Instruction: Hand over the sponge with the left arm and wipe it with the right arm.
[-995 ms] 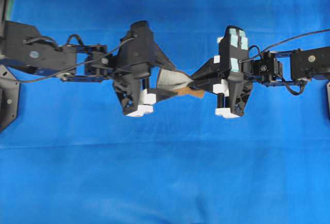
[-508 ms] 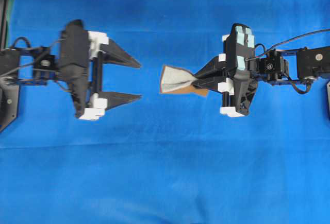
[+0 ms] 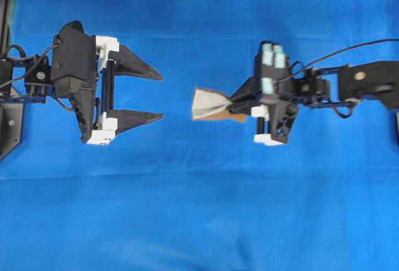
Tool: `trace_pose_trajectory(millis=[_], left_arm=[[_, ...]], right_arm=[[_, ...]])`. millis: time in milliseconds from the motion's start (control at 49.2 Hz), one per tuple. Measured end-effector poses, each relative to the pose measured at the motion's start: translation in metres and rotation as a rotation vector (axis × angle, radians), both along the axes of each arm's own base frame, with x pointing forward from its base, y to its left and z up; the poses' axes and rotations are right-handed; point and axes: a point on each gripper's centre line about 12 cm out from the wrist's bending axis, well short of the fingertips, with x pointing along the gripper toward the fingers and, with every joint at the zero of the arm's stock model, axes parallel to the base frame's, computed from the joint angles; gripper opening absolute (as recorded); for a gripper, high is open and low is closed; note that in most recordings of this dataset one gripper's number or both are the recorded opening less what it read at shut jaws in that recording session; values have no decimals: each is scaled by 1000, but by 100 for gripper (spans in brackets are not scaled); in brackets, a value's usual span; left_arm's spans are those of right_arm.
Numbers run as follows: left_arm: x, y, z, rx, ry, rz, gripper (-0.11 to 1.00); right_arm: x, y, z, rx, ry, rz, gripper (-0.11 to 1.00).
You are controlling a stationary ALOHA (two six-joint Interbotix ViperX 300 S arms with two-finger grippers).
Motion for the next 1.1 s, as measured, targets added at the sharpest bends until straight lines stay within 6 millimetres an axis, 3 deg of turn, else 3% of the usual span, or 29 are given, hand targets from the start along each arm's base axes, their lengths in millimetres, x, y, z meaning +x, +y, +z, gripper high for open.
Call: trace_pose_trajectory(millis=[325, 589, 833, 995, 1097], left_arm=[[0, 0, -1, 0, 2, 0, 84], [-1, 0, -1, -1, 3, 1, 84], [-1, 0, -1, 0, 5, 0, 84], [-1, 0, -1, 0, 3, 0, 84], [-1, 0, -1, -1, 3, 1, 84]], right_arm=[[13, 2, -60, 34, 110, -18, 13], [14, 1, -61, 33, 114, -21, 13], [11, -26, -57, 12, 105, -66, 13], [1, -69, -53, -22, 109, -141, 13], [-4, -85, -53, -34, 121, -169, 13]])
